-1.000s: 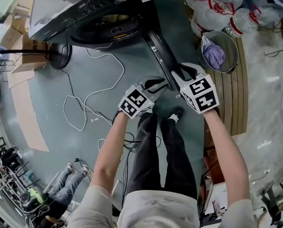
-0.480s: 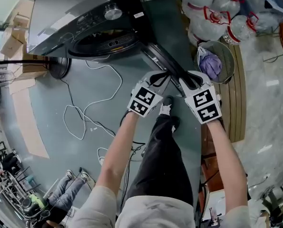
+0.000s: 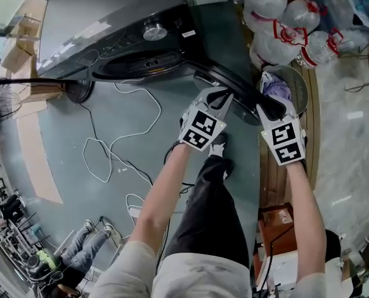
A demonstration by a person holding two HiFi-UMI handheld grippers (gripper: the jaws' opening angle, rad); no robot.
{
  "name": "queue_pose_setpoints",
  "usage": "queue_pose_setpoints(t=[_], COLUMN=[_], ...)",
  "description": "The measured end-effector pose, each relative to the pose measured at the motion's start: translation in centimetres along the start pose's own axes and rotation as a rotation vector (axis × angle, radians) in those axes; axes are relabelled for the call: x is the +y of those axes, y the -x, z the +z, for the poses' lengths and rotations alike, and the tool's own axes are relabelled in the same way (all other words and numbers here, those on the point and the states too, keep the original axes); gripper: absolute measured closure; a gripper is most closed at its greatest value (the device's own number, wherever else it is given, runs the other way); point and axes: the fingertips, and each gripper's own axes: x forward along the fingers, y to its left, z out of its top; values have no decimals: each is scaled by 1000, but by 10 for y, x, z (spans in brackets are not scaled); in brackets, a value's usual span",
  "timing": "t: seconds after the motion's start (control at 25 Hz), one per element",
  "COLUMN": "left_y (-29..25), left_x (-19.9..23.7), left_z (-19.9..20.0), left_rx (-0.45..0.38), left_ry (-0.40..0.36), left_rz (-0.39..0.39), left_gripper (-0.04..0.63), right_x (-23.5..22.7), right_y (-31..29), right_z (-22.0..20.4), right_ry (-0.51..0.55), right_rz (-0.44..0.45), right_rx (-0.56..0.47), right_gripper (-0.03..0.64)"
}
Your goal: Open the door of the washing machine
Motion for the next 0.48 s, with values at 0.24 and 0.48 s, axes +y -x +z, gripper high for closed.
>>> queue_pose_setpoints(t=[0.24,0.48], left_y=[-23,-36], left_x=[8,21], left_z=[16,26], left_rx=[-1,-1], left_ry=[28,63], left_rz=[-14,-12], left_gripper=[526,535], right_x=[-39,-65], right_y=[-11,-19], right_z=[3,22], right_ry=[27,29], right_rz=[-58,-128], right_rx=[37,20], right_gripper=[503,503])
